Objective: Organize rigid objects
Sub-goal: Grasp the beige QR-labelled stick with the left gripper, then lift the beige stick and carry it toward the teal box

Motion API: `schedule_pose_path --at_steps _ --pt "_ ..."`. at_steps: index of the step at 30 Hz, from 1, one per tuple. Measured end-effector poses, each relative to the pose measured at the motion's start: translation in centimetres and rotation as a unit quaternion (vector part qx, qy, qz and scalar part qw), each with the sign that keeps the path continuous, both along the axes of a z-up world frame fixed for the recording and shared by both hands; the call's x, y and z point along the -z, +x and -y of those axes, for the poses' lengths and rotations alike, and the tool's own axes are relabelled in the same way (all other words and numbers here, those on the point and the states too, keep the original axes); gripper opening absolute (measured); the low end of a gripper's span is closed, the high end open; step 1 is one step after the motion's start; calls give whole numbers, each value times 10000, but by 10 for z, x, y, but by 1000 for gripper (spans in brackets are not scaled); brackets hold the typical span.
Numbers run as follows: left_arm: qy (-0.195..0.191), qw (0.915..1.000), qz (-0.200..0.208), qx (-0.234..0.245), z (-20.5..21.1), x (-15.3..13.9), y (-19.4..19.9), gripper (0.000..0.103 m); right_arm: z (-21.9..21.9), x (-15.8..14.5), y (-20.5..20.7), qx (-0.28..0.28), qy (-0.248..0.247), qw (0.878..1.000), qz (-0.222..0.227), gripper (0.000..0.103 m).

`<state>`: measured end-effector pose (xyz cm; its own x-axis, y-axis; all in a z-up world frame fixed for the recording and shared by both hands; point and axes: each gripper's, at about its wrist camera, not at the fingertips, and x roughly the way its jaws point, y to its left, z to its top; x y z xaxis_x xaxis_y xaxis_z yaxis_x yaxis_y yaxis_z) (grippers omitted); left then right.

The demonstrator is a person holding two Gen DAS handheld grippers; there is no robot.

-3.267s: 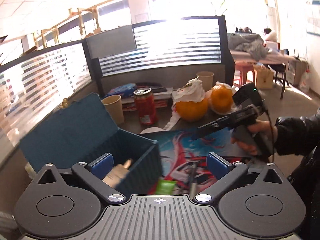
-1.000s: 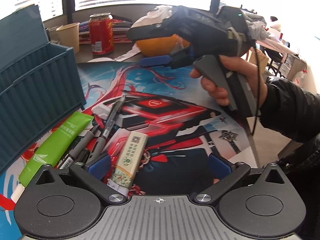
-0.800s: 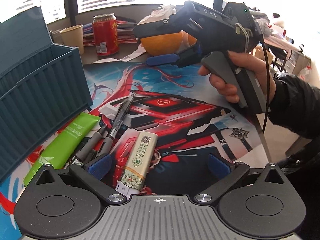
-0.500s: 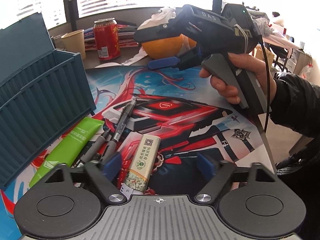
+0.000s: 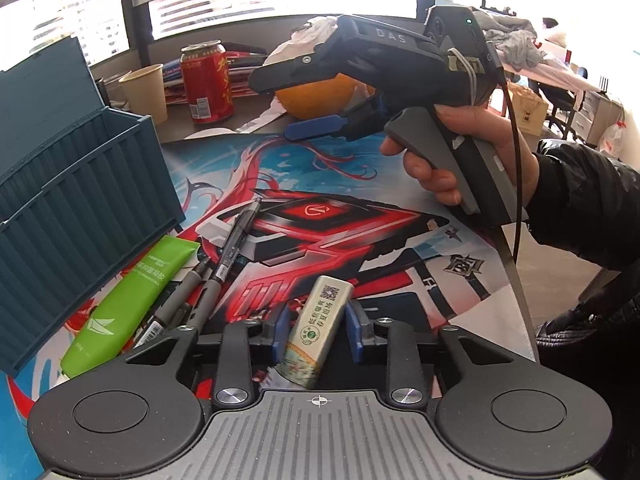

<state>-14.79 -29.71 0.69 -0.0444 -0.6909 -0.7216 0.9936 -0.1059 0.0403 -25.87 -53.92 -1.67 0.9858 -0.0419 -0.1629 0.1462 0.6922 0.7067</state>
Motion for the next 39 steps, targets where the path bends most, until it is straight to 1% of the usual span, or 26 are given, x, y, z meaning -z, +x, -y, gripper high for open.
schedule_pose_path --at_steps 5,9,12,17,24,32,35,36,39 --pt "11 9999 108 -92 -1 -2 -6 21 0 0 0 0 0 10000 6 103" --pt "-83 9997 58 -218 -4 -7 -3 21 1 0 -1 2 2 10000 8 103" --pt "-178 9995 69 -236 -5 -14 -3 20 1 0 -1 2 1 10000 5 103" --pt "-227 9995 151 -158 -7 -24 -5 20 1 0 -1 4 2 10000 8 103" --pt "-278 9990 246 -234 -10 -34 2 20 1 0 -1 9 5 10000 6 103" --pt "-484 9977 285 -378 -13 -48 11 18 1 0 -1 5 7 10000 6 103" --pt "-543 9971 334 -413 -14 -54 13 16 1 0 -1 7 5 10000 7 103" --pt "-560 9970 332 -416 -14 -56 14 7 1 0 -1 8 5 10000 5 103" --pt "-629 9965 326 -443 -16 -61 17 7 1 0 -1 5 6 10000 9 103"
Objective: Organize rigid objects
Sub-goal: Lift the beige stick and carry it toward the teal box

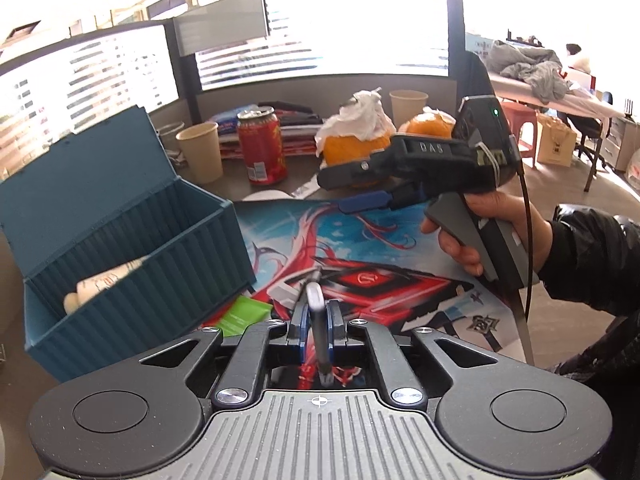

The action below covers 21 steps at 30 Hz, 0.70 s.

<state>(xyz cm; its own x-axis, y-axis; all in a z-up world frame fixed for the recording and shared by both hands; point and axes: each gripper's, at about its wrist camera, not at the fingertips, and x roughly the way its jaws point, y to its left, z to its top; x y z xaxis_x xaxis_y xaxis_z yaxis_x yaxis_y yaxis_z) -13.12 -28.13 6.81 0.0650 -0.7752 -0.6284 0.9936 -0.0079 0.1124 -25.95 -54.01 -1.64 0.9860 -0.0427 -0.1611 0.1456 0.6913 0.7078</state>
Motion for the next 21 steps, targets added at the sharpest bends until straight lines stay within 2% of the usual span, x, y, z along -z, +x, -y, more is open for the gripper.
schedule_pose_path --at_steps 12,21 --pt "105 9998 -157 -29 8 13 2 7 0 0 0 3 3 10000 4 103" --pt "13 9997 -193 -130 10 16 0 6 1 -1 0 -7 12 10000 9 103"
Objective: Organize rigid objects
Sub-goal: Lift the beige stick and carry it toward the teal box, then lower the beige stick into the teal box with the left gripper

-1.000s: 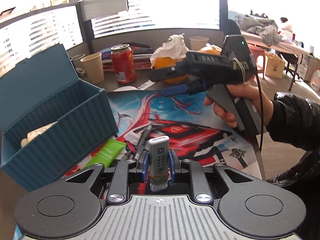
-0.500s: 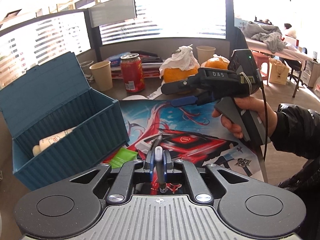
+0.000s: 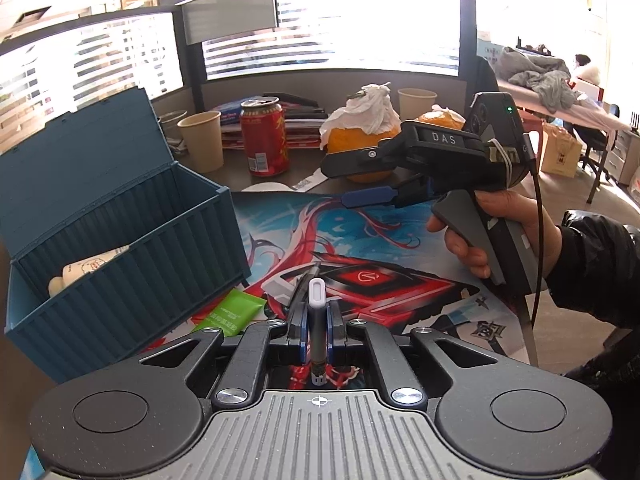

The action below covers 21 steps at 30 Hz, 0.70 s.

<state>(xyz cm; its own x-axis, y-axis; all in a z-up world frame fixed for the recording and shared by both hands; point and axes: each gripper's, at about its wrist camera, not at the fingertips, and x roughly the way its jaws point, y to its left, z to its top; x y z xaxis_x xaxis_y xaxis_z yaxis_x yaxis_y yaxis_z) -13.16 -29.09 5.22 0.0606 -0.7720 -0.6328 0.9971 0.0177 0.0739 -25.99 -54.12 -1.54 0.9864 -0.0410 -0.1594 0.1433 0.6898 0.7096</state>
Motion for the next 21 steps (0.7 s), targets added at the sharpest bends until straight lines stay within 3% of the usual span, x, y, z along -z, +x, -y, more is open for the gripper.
schedule_pose_path --at_steps 13,21 --pt "51 9993 377 -59 -9 -27 9 6 2 -1 0 35 1 10000 4 103" --pt "56 9944 1039 -162 -8 -69 28 7 2 -1 -1 47 1 10000 8 103"
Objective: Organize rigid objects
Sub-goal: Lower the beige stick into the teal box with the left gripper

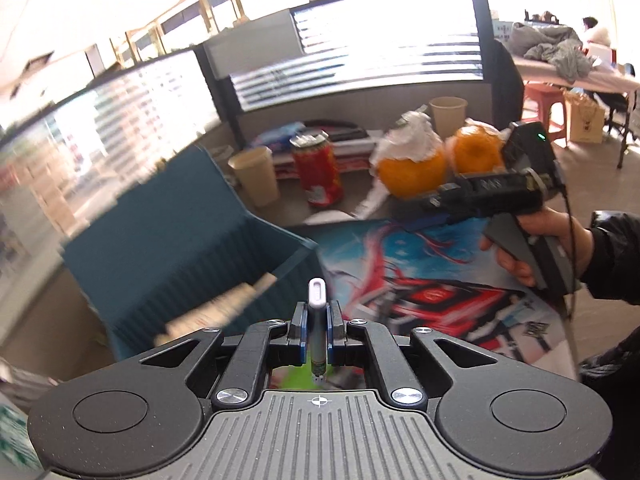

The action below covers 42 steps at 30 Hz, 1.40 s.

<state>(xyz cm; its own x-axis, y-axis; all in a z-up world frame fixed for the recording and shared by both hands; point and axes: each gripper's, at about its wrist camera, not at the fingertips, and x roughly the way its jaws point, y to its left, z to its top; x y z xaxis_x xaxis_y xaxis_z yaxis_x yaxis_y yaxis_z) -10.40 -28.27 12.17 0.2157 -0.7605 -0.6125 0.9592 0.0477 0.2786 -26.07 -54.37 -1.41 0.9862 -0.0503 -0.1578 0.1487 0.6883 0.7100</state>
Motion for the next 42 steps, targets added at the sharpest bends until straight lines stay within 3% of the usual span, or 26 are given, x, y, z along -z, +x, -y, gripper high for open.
schedule_pose_path --at_steps 7,13,22,42 --pt "-117 9989 403 -201 15 -33 34 7 0 0 0 -16 4 10000 7 103" --pt "-83 9978 592 -299 39 -40 65 7 0 0 0 -23 5 10000 6 103" --pt "120 9977 541 -399 71 -15 104 7 -1 1 2 -74 24 10000 26 103" --pt "761 9938 677 -437 97 38 117 7 0 1 2 -78 29 10000 33 103"
